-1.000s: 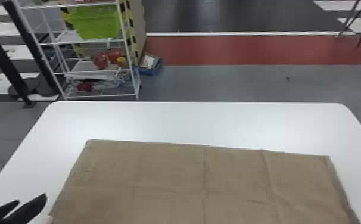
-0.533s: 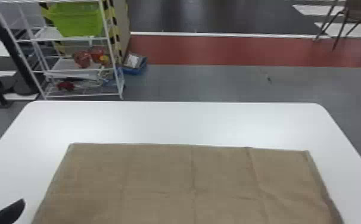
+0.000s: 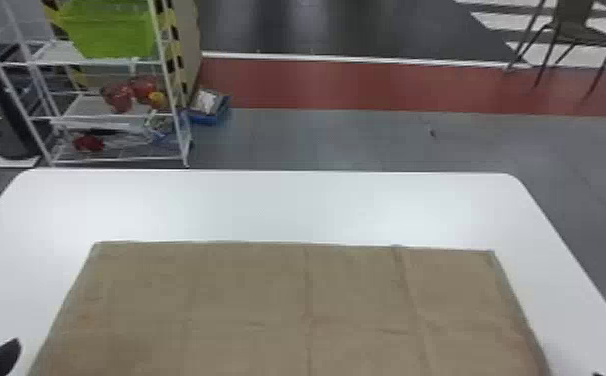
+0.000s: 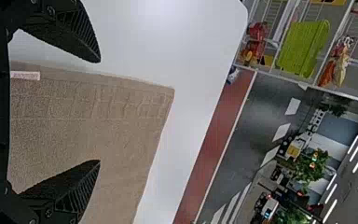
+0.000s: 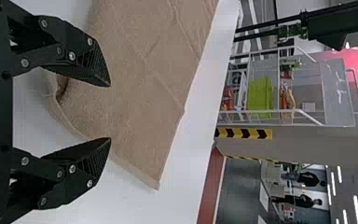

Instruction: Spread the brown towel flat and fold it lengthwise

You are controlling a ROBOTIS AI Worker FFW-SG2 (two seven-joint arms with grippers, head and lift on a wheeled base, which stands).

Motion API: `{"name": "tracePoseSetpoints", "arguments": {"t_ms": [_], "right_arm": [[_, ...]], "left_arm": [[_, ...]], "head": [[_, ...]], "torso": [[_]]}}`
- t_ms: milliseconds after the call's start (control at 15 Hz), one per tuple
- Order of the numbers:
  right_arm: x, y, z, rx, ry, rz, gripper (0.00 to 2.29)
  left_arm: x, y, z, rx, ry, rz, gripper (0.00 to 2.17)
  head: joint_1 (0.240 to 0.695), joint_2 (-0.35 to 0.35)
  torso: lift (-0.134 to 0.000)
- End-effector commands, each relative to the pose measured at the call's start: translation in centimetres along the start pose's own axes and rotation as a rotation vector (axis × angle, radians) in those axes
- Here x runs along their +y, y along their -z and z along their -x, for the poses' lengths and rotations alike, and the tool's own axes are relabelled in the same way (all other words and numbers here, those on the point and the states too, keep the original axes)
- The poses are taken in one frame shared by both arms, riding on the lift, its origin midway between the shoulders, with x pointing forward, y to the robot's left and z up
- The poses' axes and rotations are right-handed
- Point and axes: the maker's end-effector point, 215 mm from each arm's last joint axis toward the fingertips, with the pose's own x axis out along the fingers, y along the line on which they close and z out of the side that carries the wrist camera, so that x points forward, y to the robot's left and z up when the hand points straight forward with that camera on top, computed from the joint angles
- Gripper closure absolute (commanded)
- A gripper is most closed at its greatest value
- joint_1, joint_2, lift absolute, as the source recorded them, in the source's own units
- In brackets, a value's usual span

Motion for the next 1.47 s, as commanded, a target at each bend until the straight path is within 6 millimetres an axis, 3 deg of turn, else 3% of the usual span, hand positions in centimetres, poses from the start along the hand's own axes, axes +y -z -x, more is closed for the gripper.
{"name": "tracePoseSetpoints", "arguments": {"t_ms": [0, 200, 400, 600, 800, 1000, 1400], "right_arm": [[-1.2, -1.1, 0.6, -0.026, 0.028, -0.009, 0.08], [0.1, -1.2, 0.3, -0.028, -0.019, -0.016, 0.14], [0.8, 1.5, 0.9, 0.022, -0.025, -0.081, 0.22], [1.3, 5.7, 0.8, 0.078, -0.041, -0.158, 0.29], [2.1, 8.2, 0.5, 0.101, -0.05, -0.213, 0.32], [3.4, 8.2, -0.6, 0.083, -0.071, -0.226, 0.41], [6.1, 8.6, -2.3, 0.094, -0.115, -0.235, 0.47]], "left_arm": [[-0.3, 0.2, -0.5, 0.006, -0.001, -0.007, 0.13], [-0.3, 0.4, -0.6, 0.012, -0.008, -0.015, 0.13], [0.3, 0.6, -0.6, 0.016, -0.018, -0.01, 0.13], [0.8, 1.1, -0.7, 0.02, -0.019, 0.002, 0.13], [1.1, 1.3, -1.0, 0.02, -0.015, 0.015, 0.13], [1.1, 1.3, -1.0, 0.019, -0.012, 0.017, 0.13], [1.7, 1.3, -0.6, 0.015, -0.011, 0.027, 0.13]], "head": [[0.695, -0.109], [0.695, -0.14], [0.695, -0.125], [0.695, -0.125], [0.695, -0.13], [0.695, -0.125], [0.695, -0.035]], "torso": [[-0.123], [-0.123], [-0.123], [-0.123], [-0.123], [-0.123], [-0.123]]}}
